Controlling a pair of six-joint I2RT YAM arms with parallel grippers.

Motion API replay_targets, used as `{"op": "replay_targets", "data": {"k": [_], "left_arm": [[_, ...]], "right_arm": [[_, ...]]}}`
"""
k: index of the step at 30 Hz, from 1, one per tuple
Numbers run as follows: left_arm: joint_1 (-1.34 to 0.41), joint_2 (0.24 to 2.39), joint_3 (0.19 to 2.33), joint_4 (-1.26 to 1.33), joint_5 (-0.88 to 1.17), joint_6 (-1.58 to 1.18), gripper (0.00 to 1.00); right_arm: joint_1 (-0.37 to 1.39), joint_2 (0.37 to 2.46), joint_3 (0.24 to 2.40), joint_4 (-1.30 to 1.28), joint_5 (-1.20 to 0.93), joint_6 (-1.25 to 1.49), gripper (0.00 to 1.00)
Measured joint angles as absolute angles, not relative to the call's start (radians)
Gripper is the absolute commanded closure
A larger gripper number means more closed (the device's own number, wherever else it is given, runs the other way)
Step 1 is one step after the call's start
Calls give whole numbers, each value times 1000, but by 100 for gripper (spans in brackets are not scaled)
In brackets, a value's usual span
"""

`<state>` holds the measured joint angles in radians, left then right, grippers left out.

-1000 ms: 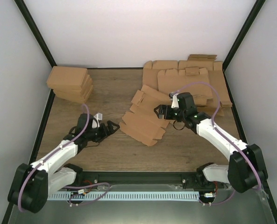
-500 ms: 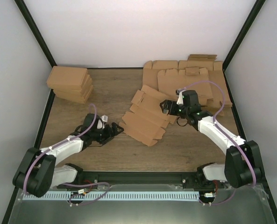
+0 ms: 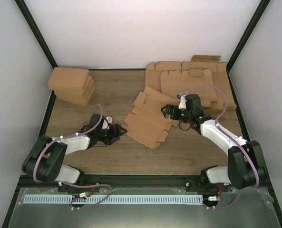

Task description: Fold the paper box

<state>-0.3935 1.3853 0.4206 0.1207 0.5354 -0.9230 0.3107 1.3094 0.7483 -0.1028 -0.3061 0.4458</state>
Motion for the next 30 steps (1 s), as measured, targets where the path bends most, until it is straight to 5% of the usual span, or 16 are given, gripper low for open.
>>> {"op": "replay_targets", "data": {"k": [12, 21, 30], "left_arm": [[-393, 1542, 464, 295, 570, -961, 44], [-393, 1617, 484, 363, 538, -964, 96], [-393, 1464, 617, 98, 351, -819, 96]], "right_arm": [[311, 1411, 748, -103, -339, 441, 6], [311, 1340, 696, -111, -307, 447, 8], [243, 1222, 675, -150, -171, 468, 8]]}}
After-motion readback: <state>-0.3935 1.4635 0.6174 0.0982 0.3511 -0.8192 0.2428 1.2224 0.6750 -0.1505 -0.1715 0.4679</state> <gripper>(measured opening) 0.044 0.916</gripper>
